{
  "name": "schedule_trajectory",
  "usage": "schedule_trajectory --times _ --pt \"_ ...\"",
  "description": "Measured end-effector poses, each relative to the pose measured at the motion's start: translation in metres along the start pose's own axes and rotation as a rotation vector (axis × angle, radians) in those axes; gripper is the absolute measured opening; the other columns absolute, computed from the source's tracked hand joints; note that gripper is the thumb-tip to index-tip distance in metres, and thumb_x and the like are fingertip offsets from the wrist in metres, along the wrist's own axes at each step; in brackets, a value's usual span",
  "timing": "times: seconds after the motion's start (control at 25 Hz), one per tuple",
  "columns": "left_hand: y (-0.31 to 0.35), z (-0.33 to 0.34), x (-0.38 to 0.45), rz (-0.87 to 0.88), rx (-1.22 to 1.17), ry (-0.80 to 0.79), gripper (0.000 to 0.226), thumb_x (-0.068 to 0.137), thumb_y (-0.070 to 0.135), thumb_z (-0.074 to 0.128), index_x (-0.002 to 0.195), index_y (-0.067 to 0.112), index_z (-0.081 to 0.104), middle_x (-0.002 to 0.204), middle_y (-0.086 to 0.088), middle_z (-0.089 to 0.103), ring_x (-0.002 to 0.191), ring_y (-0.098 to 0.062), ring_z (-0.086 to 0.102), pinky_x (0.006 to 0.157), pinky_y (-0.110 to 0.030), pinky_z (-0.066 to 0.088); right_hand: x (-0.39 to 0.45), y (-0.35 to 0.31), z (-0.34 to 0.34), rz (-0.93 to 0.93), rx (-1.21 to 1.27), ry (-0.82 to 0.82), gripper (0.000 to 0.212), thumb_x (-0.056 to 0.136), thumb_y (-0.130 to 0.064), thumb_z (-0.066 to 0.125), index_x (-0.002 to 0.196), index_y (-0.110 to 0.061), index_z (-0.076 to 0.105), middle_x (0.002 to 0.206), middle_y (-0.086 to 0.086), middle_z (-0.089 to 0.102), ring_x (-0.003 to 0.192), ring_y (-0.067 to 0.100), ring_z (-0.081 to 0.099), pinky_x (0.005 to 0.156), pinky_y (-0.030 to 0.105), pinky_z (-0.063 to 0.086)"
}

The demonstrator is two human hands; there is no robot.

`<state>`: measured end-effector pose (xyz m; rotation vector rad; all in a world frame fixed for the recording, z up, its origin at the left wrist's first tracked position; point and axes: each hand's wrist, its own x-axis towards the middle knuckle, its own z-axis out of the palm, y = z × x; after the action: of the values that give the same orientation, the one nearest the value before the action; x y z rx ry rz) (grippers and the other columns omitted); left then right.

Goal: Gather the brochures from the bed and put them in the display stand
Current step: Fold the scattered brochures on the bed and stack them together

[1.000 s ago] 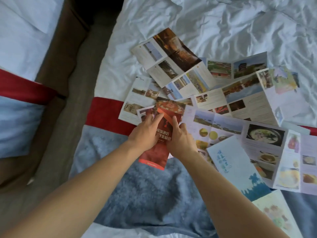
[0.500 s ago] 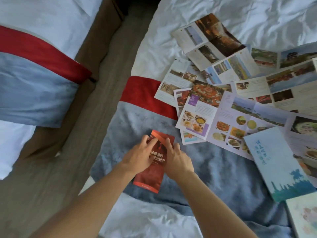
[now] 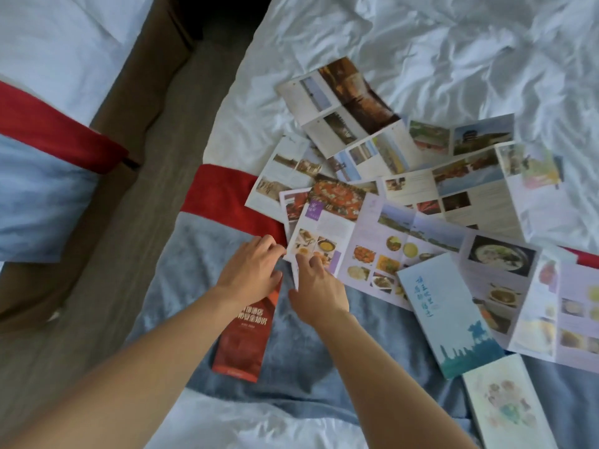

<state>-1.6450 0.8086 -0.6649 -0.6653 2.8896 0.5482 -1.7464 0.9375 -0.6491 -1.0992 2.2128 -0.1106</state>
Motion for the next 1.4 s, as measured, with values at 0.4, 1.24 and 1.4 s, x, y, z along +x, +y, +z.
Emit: schedule_trajectory --times 0.4,1.24,1.4 --pt "0.053 -0.016 0.127 -0.122 -0.119 -0.149 0.050 0.087 0.028 0.069 0.130 0.012 0.050 0.131 -0.009 0.050 0.121 -0.029 0.048 0.097 -0.042 0.045 0.032 0.096 -0.083 0.173 0.013 0.068 0.053 0.095 -0.040 0.059 0.140 -0.022 0.039 0.132 0.006 0.051 0.117 0.030 0.054 0.081 0.041 0.047" --pt "0.096 0.003 0.191 -0.433 -0.768 -0.202 0.008 0.092 0.028 0.064 0.097 0.032 0.069 0.097 0.016 0.069 0.093 -0.009 0.065 0.071 -0.022 0.047 0.058 0.153 -0.110 0.382 0.611 0.201 0.053 0.101 -0.051 0.027 0.133 -0.019 0.053 0.139 0.012 0.058 0.119 0.032 0.056 0.091 0.040 0.044" --pt "0.117 0.027 0.184 -0.483 -0.534 -0.194 0.052 0.083 0.044 0.071 0.128 0.023 0.056 0.125 0.004 0.060 0.107 -0.019 0.059 0.079 -0.031 0.046 0.046 0.168 -0.101 0.360 0.605 0.209 0.039 0.097 -0.042 0.026 0.107 -0.016 0.053 0.111 0.011 0.060 0.107 0.032 0.058 0.079 0.025 0.043"
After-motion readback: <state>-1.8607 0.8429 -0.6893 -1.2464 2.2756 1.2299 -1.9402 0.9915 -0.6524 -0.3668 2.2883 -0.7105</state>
